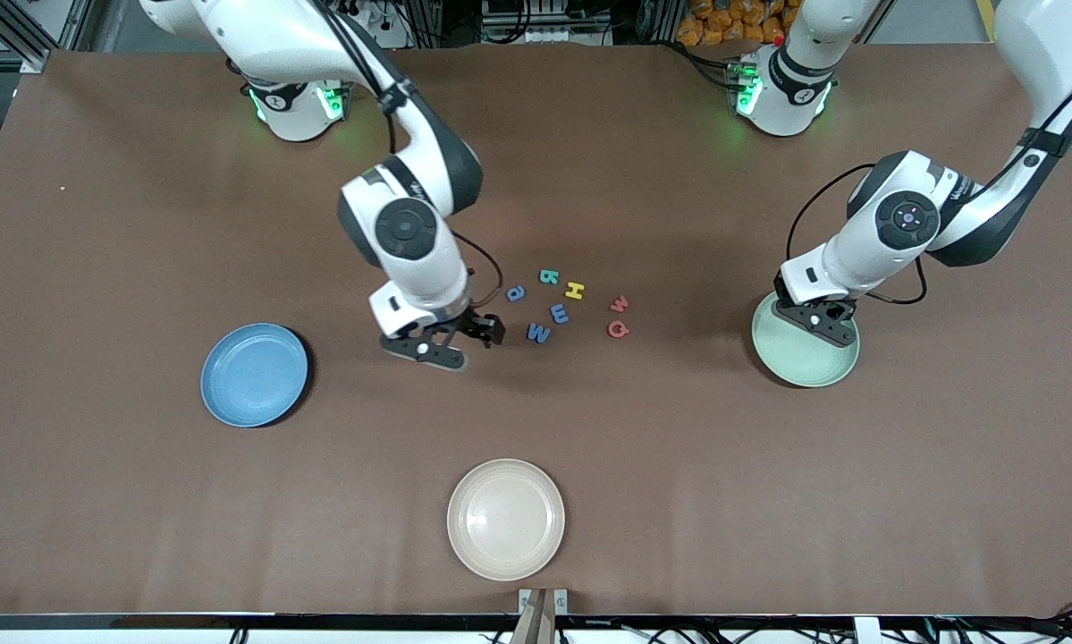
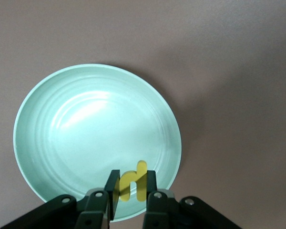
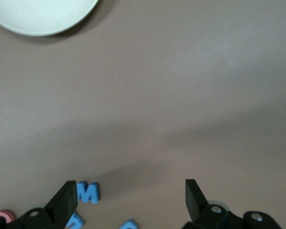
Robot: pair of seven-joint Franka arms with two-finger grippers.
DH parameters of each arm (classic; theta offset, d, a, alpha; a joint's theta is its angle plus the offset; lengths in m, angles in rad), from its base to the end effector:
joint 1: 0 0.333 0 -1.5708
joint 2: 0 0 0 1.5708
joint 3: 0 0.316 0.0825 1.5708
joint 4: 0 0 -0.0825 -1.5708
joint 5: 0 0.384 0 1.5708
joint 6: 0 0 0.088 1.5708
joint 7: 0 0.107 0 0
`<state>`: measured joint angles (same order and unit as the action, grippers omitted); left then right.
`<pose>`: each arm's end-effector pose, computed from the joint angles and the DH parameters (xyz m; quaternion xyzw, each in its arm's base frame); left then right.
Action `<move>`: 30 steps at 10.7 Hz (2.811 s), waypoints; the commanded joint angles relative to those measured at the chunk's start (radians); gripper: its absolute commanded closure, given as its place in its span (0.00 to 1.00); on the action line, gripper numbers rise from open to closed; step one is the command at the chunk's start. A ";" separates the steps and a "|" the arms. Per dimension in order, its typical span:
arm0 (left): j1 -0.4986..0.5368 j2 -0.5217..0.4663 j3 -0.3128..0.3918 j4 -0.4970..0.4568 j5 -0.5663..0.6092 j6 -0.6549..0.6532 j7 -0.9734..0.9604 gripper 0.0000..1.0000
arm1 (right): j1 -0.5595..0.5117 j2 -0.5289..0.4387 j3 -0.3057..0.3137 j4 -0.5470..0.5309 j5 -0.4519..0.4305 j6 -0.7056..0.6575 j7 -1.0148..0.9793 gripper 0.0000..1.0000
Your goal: Sort uppercase to blue plate, lowercase to green plate
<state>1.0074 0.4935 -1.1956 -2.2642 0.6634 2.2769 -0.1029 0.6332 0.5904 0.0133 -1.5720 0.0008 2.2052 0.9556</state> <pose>0.5118 -0.0911 0.2638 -0.9635 0.2656 0.0297 0.0124 0.5609 0.4216 0.3008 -0.9876 0.1553 -0.0120 0.0182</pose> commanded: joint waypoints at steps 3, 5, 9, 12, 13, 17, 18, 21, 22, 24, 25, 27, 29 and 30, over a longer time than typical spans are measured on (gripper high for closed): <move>0.010 -0.009 -0.001 0.008 -0.004 -0.005 0.023 0.55 | 0.085 0.172 -0.006 0.165 -0.008 0.034 0.129 0.06; 0.011 -0.023 0.001 0.029 -0.011 -0.008 0.023 0.53 | 0.120 0.231 -0.010 0.208 -0.012 0.048 0.166 0.10; 0.011 -0.029 -0.038 0.164 -0.060 -0.192 0.026 0.53 | 0.152 0.313 -0.016 0.259 -0.025 0.059 0.215 0.17; 0.008 -0.033 -0.064 0.314 -0.143 -0.344 0.075 0.50 | 0.154 0.325 -0.018 0.257 -0.025 0.057 0.215 0.20; 0.007 -0.032 -0.064 0.363 -0.160 -0.390 0.090 0.44 | 0.152 0.325 -0.018 0.257 -0.024 0.057 0.216 0.20; -0.018 -0.032 -0.065 0.500 -0.186 -0.500 0.106 0.41 | 0.152 0.331 -0.016 0.251 -0.015 0.054 0.238 0.24; -0.018 -0.033 -0.064 0.502 -0.186 -0.501 0.109 0.41 | 0.152 0.333 -0.018 0.250 -0.015 0.054 0.250 0.25; -0.111 -0.062 0.020 0.550 -0.243 -0.523 0.106 0.40 | 0.152 0.333 -0.016 0.250 -0.010 0.054 0.269 0.33; -0.188 -0.075 0.086 0.593 -0.264 -0.557 0.104 0.40 | 0.154 0.338 -0.016 0.250 -0.010 0.054 0.278 0.36; -0.314 -0.113 0.213 0.623 -0.341 -0.571 0.100 0.40 | 0.154 0.338 -0.015 0.250 -0.010 0.056 0.284 0.44; -0.373 -0.131 0.278 0.632 -0.385 -0.571 0.095 0.40 | 0.154 0.338 -0.015 0.250 -0.010 0.056 0.284 0.51; -0.478 -0.162 0.411 0.637 -0.477 -0.570 0.092 0.38 | 0.154 0.336 -0.015 0.250 -0.018 0.054 0.276 0.77; -0.573 -0.187 0.523 0.641 -0.525 -0.568 0.092 0.37 | 0.152 0.330 -0.015 0.250 -0.021 0.050 0.256 0.98; -0.626 -0.194 0.581 0.646 -0.550 -0.568 0.092 0.37 | 0.146 0.322 -0.015 0.250 -0.019 0.045 0.235 1.00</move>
<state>0.4542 0.3354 -0.6981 -1.6262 0.1594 1.7263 -0.0193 0.7813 0.9089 0.0005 -1.3372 -0.0069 2.2641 1.2062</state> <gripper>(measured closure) 0.370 0.608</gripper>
